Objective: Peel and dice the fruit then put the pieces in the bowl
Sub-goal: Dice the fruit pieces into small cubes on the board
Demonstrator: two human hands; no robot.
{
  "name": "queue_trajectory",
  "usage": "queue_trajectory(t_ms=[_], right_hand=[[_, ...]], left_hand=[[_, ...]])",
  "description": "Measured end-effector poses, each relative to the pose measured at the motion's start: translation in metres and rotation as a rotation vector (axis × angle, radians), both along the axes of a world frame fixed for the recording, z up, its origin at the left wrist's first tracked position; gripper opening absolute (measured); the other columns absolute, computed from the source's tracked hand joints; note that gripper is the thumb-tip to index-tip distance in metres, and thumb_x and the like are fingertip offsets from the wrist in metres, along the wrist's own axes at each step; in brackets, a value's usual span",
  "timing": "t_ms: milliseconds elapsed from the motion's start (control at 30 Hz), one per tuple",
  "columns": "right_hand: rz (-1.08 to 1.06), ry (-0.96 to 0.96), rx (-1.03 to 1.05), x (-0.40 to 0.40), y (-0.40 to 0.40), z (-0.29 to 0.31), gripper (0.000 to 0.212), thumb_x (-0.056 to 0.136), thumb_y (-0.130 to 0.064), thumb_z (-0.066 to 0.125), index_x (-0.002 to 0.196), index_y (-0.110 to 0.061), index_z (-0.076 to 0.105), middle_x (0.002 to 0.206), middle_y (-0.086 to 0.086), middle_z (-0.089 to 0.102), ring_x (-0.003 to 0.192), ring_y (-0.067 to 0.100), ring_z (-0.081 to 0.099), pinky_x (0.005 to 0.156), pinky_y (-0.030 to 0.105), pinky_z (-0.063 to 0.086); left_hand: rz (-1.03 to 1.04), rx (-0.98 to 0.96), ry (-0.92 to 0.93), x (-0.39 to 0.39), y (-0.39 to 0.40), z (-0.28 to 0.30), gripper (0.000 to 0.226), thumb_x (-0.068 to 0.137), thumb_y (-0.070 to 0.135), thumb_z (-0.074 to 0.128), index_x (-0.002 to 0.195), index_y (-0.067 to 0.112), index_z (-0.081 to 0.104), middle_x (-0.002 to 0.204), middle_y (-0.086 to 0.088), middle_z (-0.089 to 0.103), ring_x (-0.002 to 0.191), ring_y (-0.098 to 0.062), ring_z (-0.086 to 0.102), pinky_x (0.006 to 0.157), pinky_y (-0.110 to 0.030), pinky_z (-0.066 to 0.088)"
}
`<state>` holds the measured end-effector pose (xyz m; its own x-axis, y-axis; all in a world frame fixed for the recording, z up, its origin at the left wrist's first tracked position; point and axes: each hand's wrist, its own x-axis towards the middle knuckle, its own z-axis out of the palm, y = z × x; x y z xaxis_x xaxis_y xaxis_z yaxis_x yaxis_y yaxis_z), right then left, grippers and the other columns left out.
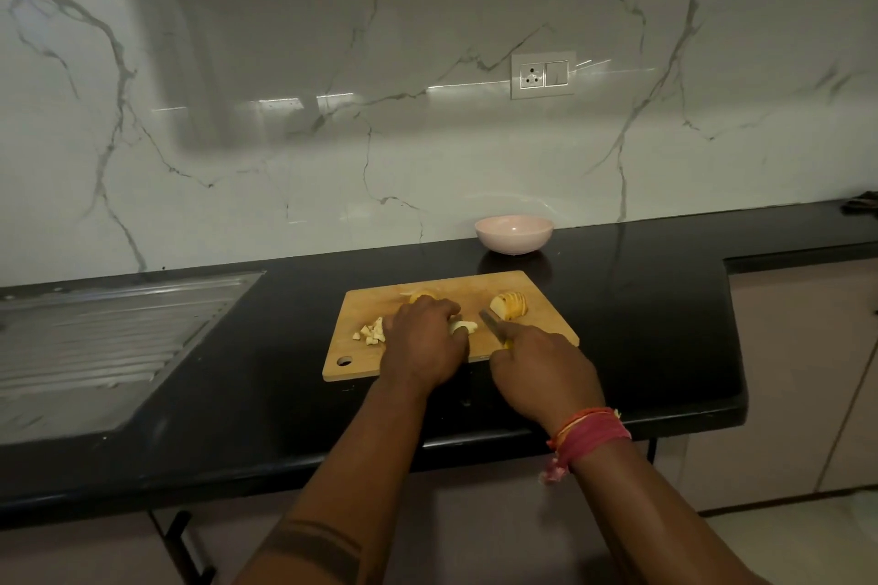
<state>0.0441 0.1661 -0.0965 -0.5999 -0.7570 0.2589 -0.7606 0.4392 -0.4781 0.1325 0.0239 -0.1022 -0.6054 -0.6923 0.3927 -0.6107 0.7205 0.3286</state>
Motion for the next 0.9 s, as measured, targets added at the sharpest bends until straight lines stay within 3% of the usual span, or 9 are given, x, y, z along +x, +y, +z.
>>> queue_trajectory(t_ms=[267,500,700,900], right_hand=[[0.044,0.093,0.017,0.007,-0.002,-0.002,0.051,0.096,-0.037,0.044,0.147,-0.047,0.042,0.107,-0.002,0.069,0.078,0.015,0.055,0.063,0.028,0.043],[0.039,0.086,0.019,0.009,-0.004,-0.003,0.055,0.097,-0.037,0.043,0.151,-0.046,0.036,0.108,-0.001,0.068,0.078,0.014,0.054,0.063,0.029,0.043],[0.08,0.063,0.028,0.006,-0.001,0.002,0.052,0.097,-0.038,0.044,0.149,-0.044,0.041,0.119,-0.001,0.067,0.094,0.018,0.063,0.073,0.032,0.051],[0.037,0.055,-0.015,0.008,-0.002,-0.001,0.056,0.097,-0.039,0.043,0.151,-0.048,0.033,0.107,-0.001,0.067,0.079,0.014,0.055,0.065,0.03,0.046]], left_hand=[[0.004,0.007,0.022,-0.003,-0.001,0.001,0.028,0.1,0.041,0.059,0.125,0.035,0.069,0.126,0.006,0.063,0.121,-0.021,0.052,0.103,-0.046,0.028],[-0.001,0.028,0.031,-0.003,0.001,0.002,0.029,0.098,0.041,0.062,0.126,0.034,0.069,0.126,0.008,0.065,0.122,-0.019,0.054,0.104,-0.044,0.028],[0.016,-0.005,0.031,-0.002,0.008,0.008,0.019,0.098,0.039,0.063,0.109,0.031,0.076,0.112,0.006,0.07,0.113,-0.02,0.056,0.096,-0.043,0.03],[0.025,0.002,0.032,0.0,0.009,0.009,0.021,0.098,0.04,0.063,0.113,0.032,0.076,0.117,0.006,0.067,0.117,-0.021,0.054,0.098,-0.045,0.031]])
